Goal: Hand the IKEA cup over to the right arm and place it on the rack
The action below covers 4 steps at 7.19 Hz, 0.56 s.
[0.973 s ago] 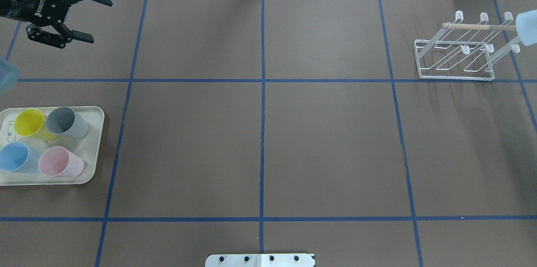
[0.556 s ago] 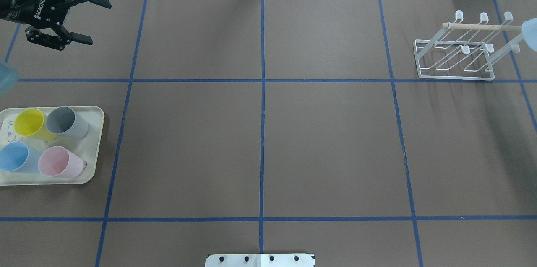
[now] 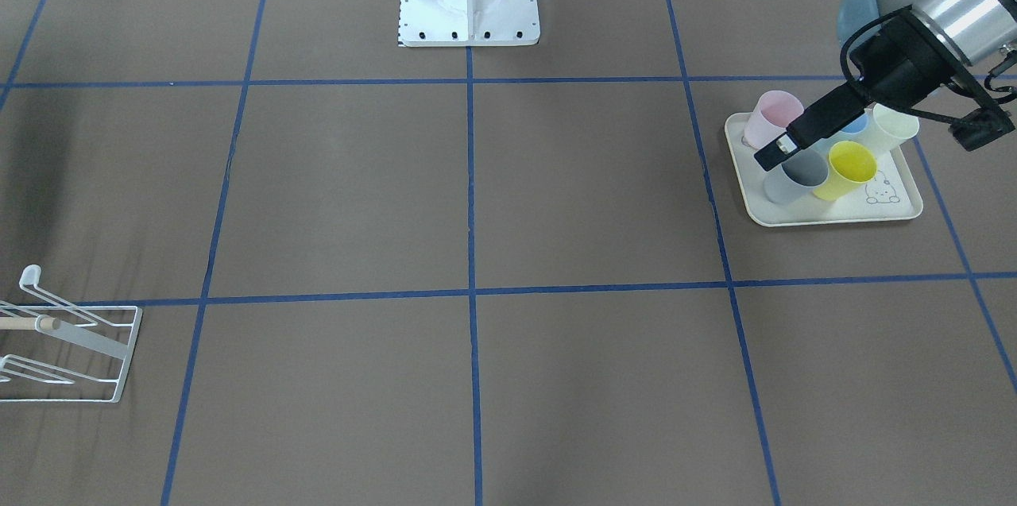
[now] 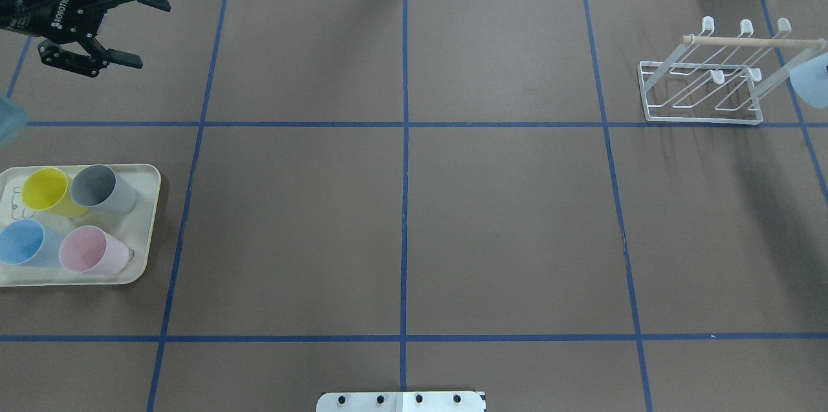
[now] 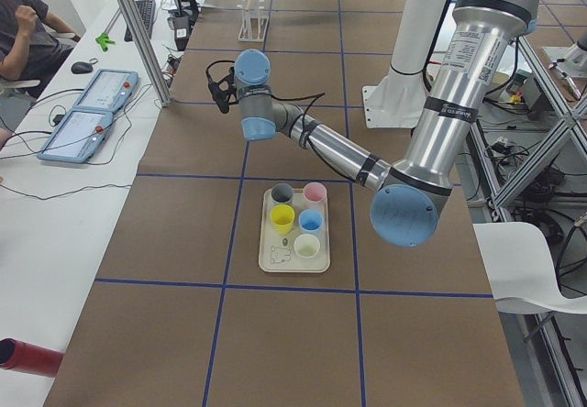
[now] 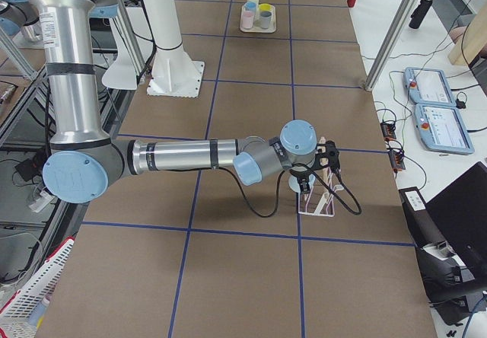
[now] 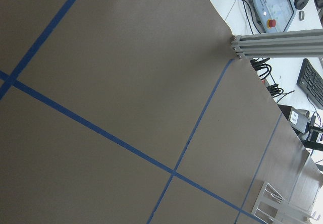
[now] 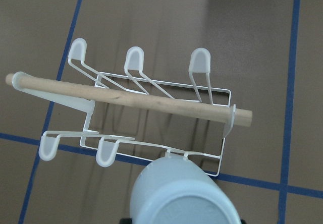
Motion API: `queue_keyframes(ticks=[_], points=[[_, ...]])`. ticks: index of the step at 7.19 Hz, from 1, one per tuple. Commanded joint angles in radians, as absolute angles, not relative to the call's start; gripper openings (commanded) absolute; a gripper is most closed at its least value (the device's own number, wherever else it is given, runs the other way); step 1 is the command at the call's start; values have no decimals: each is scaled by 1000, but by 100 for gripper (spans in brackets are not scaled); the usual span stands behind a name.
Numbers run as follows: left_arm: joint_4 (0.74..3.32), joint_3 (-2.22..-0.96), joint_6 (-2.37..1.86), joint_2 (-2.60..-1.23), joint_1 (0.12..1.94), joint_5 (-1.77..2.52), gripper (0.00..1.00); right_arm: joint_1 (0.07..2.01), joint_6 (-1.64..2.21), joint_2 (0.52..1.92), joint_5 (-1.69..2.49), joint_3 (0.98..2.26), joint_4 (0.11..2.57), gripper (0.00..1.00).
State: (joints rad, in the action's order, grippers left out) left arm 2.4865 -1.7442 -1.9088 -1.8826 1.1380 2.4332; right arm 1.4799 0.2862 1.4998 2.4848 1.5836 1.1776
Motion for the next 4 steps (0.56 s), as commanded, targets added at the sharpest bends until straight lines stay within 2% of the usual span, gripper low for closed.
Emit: queue_keyframes(ticks=[1,4], points=[[2487,-1747,-1911,-1882,1138,2433,100,1479,278,1487,2484,1586,1200,20],[2487,-1747,-1910,-1870,1137,2425,100,1463,240,1447,2424,1585,1267,18]])
